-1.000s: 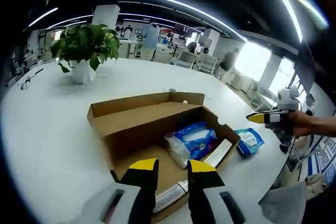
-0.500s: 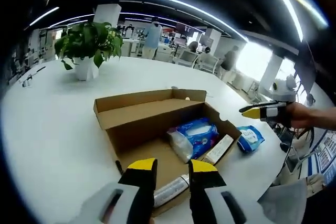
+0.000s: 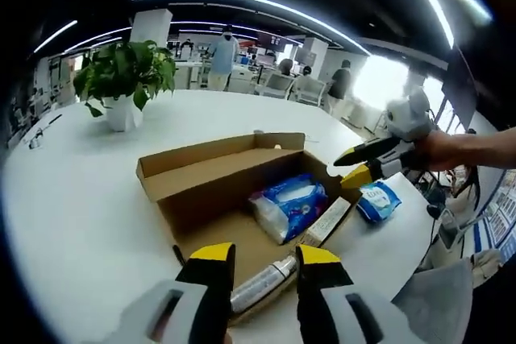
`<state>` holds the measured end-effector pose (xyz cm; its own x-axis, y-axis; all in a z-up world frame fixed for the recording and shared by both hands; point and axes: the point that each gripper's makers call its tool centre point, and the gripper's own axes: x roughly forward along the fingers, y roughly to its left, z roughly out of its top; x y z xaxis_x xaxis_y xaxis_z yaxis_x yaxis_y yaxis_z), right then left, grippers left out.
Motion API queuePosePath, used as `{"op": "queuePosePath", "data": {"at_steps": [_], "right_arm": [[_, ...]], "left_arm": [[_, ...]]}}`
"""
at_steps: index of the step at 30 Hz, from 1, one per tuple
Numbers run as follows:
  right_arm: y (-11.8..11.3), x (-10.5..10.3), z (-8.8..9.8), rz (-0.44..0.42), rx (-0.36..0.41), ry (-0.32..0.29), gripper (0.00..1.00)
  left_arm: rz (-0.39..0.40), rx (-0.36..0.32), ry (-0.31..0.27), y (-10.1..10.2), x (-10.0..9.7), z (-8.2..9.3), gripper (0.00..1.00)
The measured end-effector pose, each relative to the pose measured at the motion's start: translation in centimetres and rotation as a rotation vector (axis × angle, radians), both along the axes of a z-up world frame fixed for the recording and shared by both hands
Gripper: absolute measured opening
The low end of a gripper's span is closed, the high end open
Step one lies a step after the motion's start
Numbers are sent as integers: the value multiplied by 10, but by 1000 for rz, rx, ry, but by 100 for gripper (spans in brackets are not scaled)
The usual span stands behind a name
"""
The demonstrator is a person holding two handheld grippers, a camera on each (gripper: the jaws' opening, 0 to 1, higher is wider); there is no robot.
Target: Operate the shoe box by opening the lid, removing the specified soft item, and placing it in the target area until the item is outside and the box remains undamaged.
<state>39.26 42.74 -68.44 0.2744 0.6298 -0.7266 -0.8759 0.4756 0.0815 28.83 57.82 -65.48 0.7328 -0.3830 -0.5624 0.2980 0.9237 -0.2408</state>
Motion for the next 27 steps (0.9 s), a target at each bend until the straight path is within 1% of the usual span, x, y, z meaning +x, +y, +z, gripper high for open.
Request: {"op": "queuePosePath", "data": {"at_steps": [6, 12, 15, 18, 19, 24, 27], "right_arm": [[17, 1, -11, 114, -71, -34, 46], [32, 8, -16, 178, -110, -54, 50], [38, 9, -20, 222, -132, -55, 51], [40, 12, -28, 273, -182, -68, 51], [40, 11, -28, 279, -188, -68, 53], [43, 8, -42, 343, -249, -41, 59], [47, 10, -49, 380, -282, -48, 59]], "left_arm": [[-14, 17, -12, 0, -5, 1, 31], [-12, 15, -6, 3, -10, -3, 32], [-7, 13, -11, 5, -8, -4, 31], [0, 12, -11, 6, -8, -4, 31], [0, 12, -11, 6, -8, -4, 31], [9, 10, -14, 8, -9, -5, 31], [11, 10, -9, 8, -11, -7, 31]]}}
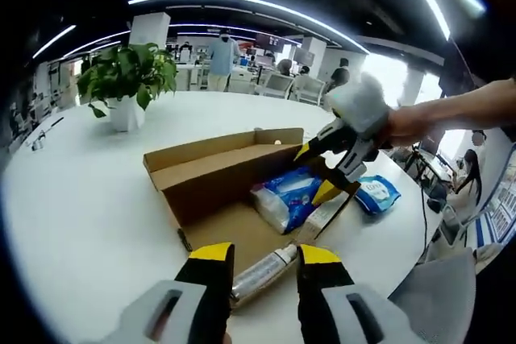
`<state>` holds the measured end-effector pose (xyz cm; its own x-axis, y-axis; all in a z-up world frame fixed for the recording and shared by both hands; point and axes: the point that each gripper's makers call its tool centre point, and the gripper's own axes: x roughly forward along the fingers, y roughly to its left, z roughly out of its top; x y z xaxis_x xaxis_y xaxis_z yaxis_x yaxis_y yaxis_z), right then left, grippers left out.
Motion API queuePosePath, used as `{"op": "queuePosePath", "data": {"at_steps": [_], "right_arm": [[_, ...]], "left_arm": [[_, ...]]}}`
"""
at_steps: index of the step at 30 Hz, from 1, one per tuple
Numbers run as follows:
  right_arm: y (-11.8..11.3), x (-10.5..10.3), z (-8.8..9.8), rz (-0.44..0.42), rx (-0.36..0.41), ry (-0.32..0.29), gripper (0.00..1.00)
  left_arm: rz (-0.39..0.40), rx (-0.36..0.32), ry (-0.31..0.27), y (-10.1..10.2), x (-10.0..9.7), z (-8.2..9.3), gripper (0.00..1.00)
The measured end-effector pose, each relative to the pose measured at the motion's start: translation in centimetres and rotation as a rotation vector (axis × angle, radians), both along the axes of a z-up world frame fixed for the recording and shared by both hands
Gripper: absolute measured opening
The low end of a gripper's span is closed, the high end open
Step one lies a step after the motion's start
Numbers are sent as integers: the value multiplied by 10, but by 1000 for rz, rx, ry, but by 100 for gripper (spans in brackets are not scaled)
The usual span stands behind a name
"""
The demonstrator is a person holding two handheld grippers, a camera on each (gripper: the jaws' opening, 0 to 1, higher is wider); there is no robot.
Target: Operate the shoe box by opening the lid, removing the specified soft item, and placing it in the target area until the item is outside and the box remains undamaged.
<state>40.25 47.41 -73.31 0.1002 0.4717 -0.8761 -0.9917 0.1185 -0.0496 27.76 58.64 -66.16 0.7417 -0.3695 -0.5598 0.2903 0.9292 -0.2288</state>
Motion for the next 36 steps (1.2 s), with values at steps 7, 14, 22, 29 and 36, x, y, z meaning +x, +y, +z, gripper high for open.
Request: {"op": "queuePosePath", "data": {"at_steps": [7, 14, 22, 29, 36], "right_arm": [[7, 6, -12, 21, -43, 17, 65], [4, 7, -29, 135, -155, -21, 63], [4, 8, -49, 174, -222, -21, 61], [5, 8, -61, 164, -246, 24, 62], [3, 1, -59, 146, -221, 30, 57]], "left_arm": [[-5, 20, 3, 2, -2, -4, 31], [3, 21, 11, 7, -1, -7, 31], [2, 22, 18, 8, -3, -10, 31], [11, 21, 24, 10, -4, -11, 31], [6, 19, 23, 6, 0, -11, 31]]}}
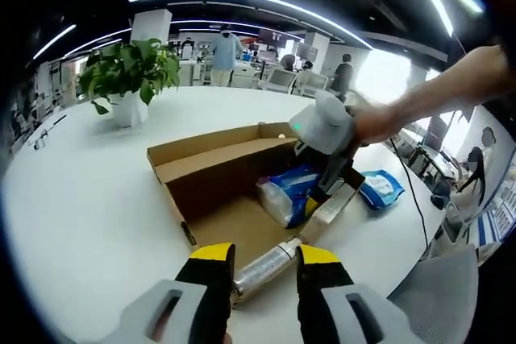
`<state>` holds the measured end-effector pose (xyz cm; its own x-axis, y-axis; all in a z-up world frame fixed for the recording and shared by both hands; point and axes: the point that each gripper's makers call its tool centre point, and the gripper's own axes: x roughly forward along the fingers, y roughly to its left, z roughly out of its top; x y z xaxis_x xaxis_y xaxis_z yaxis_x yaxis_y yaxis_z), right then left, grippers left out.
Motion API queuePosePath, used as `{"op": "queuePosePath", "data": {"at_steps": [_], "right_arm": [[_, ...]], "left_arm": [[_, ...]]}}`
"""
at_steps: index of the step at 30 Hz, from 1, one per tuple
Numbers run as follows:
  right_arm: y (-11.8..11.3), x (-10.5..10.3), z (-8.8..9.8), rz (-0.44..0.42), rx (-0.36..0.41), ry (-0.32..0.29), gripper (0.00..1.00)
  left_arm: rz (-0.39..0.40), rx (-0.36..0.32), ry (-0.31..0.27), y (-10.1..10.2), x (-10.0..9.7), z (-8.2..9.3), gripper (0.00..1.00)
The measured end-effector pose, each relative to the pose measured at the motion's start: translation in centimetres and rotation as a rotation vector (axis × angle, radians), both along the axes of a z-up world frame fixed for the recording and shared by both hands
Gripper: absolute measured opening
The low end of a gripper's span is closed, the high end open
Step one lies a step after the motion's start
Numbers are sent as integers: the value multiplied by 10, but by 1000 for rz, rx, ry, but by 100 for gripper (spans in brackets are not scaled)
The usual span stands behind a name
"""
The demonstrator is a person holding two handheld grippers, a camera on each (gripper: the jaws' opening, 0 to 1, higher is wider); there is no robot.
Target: Operate the shoe box by opening the lid, removing the specified soft item, and placing it in the target area until the item is outside and the box remains undamaged.
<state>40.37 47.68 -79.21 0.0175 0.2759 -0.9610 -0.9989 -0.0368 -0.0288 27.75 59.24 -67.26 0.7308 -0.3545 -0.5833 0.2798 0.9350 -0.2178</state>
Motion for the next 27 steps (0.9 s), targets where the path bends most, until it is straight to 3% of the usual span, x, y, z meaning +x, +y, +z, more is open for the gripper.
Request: {"op": "queuePosePath", "data": {"at_steps": [9, 14, 27], "right_arm": [[2, -10, 1, -27, 0, -9, 37], [8, -13, 14, -30, 43, -6, 29], [14, -9, 45, -86, 139, -34, 26]], "left_arm": [[1, -6, 4, -5, 0, 2, 30], [13, -7, -5, -3, 0, 4, 29], [35, -11, 15, -2, -18, -1, 29]]}}
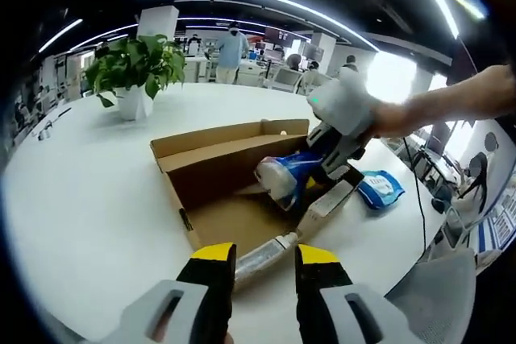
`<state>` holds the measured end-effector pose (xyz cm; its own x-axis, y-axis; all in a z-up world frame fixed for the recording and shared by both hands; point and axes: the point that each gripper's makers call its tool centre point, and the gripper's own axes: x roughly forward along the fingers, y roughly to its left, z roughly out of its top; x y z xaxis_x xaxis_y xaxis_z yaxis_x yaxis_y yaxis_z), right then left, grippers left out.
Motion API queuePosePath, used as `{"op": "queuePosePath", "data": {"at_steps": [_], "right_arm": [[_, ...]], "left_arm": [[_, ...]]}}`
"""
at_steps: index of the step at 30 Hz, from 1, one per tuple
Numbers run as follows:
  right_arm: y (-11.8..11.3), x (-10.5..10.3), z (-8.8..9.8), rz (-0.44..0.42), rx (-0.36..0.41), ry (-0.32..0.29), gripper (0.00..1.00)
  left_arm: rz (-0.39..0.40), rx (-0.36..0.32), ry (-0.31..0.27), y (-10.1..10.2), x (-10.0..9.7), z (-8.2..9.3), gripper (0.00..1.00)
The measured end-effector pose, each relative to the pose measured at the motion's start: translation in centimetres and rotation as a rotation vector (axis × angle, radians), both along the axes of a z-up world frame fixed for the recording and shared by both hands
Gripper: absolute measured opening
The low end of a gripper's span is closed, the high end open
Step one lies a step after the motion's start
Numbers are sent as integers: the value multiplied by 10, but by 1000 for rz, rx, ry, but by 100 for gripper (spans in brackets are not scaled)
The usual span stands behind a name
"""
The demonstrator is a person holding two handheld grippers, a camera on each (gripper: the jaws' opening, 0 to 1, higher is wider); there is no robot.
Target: Operate the shoe box by opening the lid, removing the specified soft item, and placing it in the target area until the item is outside and the box remains undamaged.
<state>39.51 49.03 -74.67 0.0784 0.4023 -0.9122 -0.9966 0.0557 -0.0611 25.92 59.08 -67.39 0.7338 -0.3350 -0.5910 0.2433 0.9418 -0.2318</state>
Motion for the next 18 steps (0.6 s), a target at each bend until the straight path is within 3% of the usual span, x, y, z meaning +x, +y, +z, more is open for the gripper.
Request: {"op": "queuePosePath", "data": {"at_steps": [10, 18], "right_arm": [[-8, 1, 20, -20, 32, -25, 25], [-7, 2, 48, -27, 86, -53, 25]], "left_arm": [[-55, 20, -14, -13, -4, 6, 30], [-111, 30, -14, -28, -4, 8, 32]]}}
